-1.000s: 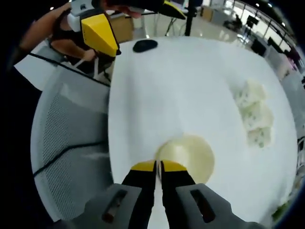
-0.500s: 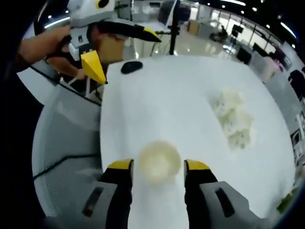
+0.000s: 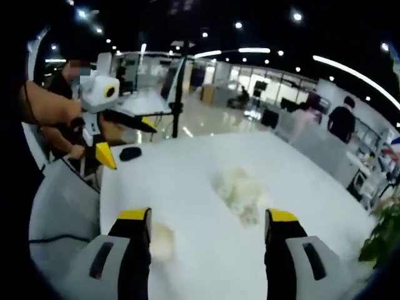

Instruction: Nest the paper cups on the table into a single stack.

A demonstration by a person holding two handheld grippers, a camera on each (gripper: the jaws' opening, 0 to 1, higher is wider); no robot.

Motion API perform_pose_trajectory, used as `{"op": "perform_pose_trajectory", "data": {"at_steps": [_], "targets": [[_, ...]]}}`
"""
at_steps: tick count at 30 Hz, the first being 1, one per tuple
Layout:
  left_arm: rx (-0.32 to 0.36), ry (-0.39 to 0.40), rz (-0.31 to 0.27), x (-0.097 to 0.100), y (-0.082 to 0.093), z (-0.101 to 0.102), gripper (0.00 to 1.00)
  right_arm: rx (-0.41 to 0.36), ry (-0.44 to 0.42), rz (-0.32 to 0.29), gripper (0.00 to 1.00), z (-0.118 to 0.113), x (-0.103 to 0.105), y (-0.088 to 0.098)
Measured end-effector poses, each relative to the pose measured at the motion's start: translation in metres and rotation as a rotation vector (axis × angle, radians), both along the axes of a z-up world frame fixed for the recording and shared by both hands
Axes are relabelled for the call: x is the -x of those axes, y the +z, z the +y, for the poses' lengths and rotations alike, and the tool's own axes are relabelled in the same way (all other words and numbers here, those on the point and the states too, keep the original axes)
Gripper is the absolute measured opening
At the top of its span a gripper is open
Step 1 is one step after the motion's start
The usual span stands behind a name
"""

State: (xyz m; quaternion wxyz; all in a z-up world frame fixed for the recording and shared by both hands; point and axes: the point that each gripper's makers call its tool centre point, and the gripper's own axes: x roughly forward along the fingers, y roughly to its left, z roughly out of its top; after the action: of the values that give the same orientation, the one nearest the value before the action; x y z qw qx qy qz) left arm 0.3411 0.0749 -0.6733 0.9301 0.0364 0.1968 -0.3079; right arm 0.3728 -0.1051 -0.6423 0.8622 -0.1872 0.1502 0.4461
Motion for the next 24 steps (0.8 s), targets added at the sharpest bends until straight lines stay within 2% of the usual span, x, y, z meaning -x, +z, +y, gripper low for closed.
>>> {"op": "perform_pose_trajectory", "data": {"at_steps": [2, 4, 7, 9, 14, 18, 20, 24], "targets": [[0.002, 0.0, 0.003, 0.0, -0.001, 0.0, 0.99, -0.017, -0.038, -0.014, 0.82, -0.011, -0.002, 0.0], [-0.001, -0.001, 0.006, 0.0, -0.003, 0.0, 0.99, -0.031, -0.051, -0.012, 0.83, -0.018, -0.001, -0.002], [-0.025, -0.004, 0.003, 0.001, -0.005, 0.003, 0.99, -0.059, -0.131, 0.044, 0.88, -0.036, 0.0, -0.011], [-0.029, -0.009, 0.0, 0.002, -0.005, 0.004, 0.99, -0.079, -0.141, 0.041, 0.92, -0.043, 0.0, -0.014], [0.003, 0.0, -0.011, 0.002, -0.002, 0.008, 0.99, -0.09, -0.179, 0.066, 0.94, -0.063, 0.009, -0.031], [0.036, 0.023, -0.015, 0.001, 0.0, 0.015, 0.99, -0.14, -0.223, 0.045, 0.98, -0.078, 0.014, -0.035], [0.076, 0.009, -0.045, 0.004, 0.007, 0.013, 0.99, -0.154, -0.234, 0.053, 0.99, -0.087, 0.02, -0.04], [0.049, -0.003, -0.059, 0.008, 0.004, 0.015, 0.99, -0.155, -0.255, 0.071, 1.0, -0.1, 0.031, -0.049]]}}
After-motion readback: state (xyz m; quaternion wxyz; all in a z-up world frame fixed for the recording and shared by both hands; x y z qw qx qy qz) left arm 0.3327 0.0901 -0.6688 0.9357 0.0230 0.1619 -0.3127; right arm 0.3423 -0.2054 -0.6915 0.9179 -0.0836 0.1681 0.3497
